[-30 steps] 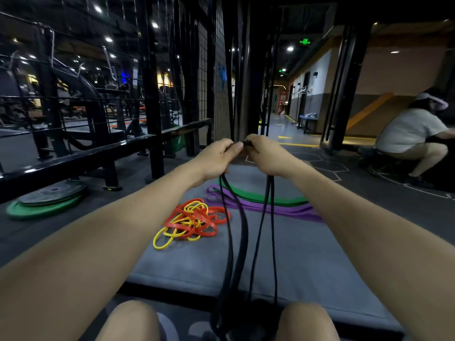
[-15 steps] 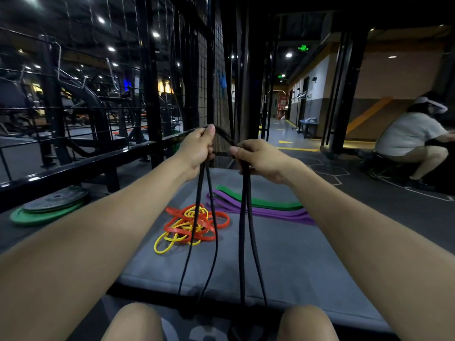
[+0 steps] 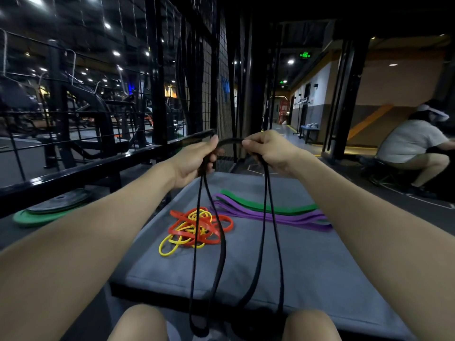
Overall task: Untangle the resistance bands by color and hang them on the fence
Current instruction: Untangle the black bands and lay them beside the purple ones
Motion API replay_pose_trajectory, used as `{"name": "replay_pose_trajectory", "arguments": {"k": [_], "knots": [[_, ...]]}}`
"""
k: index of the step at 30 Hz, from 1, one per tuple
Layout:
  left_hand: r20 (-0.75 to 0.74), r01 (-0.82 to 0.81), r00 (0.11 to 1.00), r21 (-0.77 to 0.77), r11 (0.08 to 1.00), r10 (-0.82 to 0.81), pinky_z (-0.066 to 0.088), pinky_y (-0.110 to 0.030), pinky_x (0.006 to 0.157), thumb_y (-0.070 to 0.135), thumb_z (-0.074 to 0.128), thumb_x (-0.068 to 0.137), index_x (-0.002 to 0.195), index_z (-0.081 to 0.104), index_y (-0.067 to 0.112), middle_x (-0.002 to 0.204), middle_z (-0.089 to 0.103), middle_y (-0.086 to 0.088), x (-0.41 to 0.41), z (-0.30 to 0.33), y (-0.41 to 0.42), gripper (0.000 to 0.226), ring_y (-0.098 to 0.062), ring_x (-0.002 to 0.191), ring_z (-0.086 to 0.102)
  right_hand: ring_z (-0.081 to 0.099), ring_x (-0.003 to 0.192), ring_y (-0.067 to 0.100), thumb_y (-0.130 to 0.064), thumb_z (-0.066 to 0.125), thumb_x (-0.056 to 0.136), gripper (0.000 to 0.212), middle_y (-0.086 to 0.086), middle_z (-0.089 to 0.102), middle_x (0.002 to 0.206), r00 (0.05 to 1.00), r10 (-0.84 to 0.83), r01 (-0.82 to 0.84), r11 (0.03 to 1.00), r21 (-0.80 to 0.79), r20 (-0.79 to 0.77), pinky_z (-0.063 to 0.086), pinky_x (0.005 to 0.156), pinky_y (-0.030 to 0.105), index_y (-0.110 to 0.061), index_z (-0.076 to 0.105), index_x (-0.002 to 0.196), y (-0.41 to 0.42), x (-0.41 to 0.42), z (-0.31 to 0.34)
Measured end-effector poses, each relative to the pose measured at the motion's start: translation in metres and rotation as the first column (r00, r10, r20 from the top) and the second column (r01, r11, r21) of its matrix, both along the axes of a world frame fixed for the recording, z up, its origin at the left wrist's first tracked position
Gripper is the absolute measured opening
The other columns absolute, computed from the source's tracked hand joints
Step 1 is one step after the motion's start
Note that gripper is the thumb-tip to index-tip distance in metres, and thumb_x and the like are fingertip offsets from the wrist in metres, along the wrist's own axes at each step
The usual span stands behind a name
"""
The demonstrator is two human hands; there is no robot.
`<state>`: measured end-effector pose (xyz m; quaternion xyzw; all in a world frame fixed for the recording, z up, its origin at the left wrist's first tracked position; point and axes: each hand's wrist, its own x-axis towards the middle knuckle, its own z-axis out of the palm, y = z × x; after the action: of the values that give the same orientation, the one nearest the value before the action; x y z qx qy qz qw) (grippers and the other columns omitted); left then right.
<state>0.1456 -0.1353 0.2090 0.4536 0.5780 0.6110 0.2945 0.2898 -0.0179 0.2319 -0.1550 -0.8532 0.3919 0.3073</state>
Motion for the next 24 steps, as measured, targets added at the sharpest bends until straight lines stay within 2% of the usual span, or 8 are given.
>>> {"name": "replay_pose_trajectory", "arguments": {"k": [2,6,8,11,14,17,20,24], "knots": [[-0.052,-0.006,0.999,0.014,1.0,0.007,0.041,-0.018,0.063,0.035,0.039,0.098,0.1,0.054,0.01,0.069,0.04,0.004,0.004,0.003,0.001,0.029,-0.007,0.06,0.038,0.031,0.052,0.01,-0.017,0.049,0.096,0.028,0.005,0.036,0.061,0.999,0.009,-0.01,0.999,0.045,0.036,0.029,0.045,0.015,-0.008,0.057,0.07,-0.002,0.001,0.003],[-0.14,-0.029,0.99,0.005,1.0,0.029,0.041,-0.02,0.067,0.028,0.037,0.1,0.085,0.052,0.017,0.075,0.039,0.002,0.007,0.003,0.004,0.024,-0.009,0.067,0.04,0.035,0.055,0.006,-0.022,0.047,0.097,0.033,0.0,0.04,0.063,0.995,-0.008,0.001,0.998,0.068,0.095,0.031,0.052,0.014,-0.015,0.058,0.067,-0.004,0.005,0.008],[-0.099,-0.041,0.994,0.033,0.999,0.044,0.041,-0.02,0.066,0.026,0.037,0.1,0.087,0.052,0.018,0.075,0.039,0.002,0.009,0.004,0.006,0.022,-0.008,0.067,0.039,0.037,0.058,0.009,-0.025,0.046,0.097,0.035,0.001,0.04,0.063,0.994,0.004,-0.013,0.997,0.076,0.113,0.034,0.058,0.018,-0.014,0.057,0.066,-0.006,0.006,0.007],[0.019,-0.058,0.998,0.084,0.995,0.057,0.041,-0.02,0.064,0.026,0.038,0.1,0.097,0.053,0.016,0.073,0.039,0.003,0.012,0.007,0.008,0.018,-0.007,0.065,0.038,0.042,0.065,0.016,-0.02,0.05,0.095,0.023,0.004,0.046,0.067,0.987,-0.015,-0.014,0.983,0.181,0.16,0.037,0.065,0.029,-0.003,0.061,0.085,-0.009,0.004,0.006],[0.002,-0.076,0.997,0.074,0.994,0.076,0.042,-0.02,0.063,0.028,0.039,0.1,0.096,0.054,0.018,0.074,0.04,0.004,0.013,0.009,0.008,0.018,-0.007,0.065,0.039,0.046,0.063,0.018,-0.012,0.05,0.094,0.015,0.002,0.049,0.065,0.982,-0.097,0.042,0.949,0.312,0.165,0.039,0.064,0.03,-0.006,0.059,0.084,-0.011,0.0,0.008],[-0.011,-0.092,0.996,0.069,0.993,0.093,0.041,-0.021,0.065,0.028,0.039,0.1,0.096,0.054,0.019,0.075,0.041,0.004,0.014,0.009,0.006,0.018,-0.007,0.066,0.039,0.05,0.066,0.016,-0.016,0.047,0.095,0.014,0.003,0.053,0.077,0.953,-0.241,0.121,0.857,0.501,0.181,0.041,0.059,0.027,-0.011,0.059,0.088,-0.011,-0.006,0.013],[-0.023,-0.118,0.992,0.079,0.99,0.12,0.04,-0.021,0.065,0.028,0.039,0.1,0.095,0.054,0.019,0.076,0.041,0.003,0.014,0.008,0.006,0.019,-0.008,0.066,0.039,0.052,0.092,0.028,-0.02,0.049,0.092,0.018,0.009,0.045,0.095,0.919,-0.368,0.166,0.688,0.707,0.143,0.045,0.078,0.034,-0.007,0.063,0.095,-0.012,-0.012,0.014],[-0.04,-0.125,0.991,0.069,0.99,0.128,0.042,-0.021,0.063,0.03,0.039,0.099,0.1,0.055,0.016,0.078,0.041,0.002,0.016,0.007,0.006,0.022,-0.008,0.067,0.04,0.056,0.09,0.036,-0.014,0.049,0.09,0.019,0.008,0.041,0.09,0.914,-0.403,0.257,0.644,0.721,0.034,0.043,0.071,0.033,0.0,0.062,0.092,-0.019,-0.014,0.015]]}}
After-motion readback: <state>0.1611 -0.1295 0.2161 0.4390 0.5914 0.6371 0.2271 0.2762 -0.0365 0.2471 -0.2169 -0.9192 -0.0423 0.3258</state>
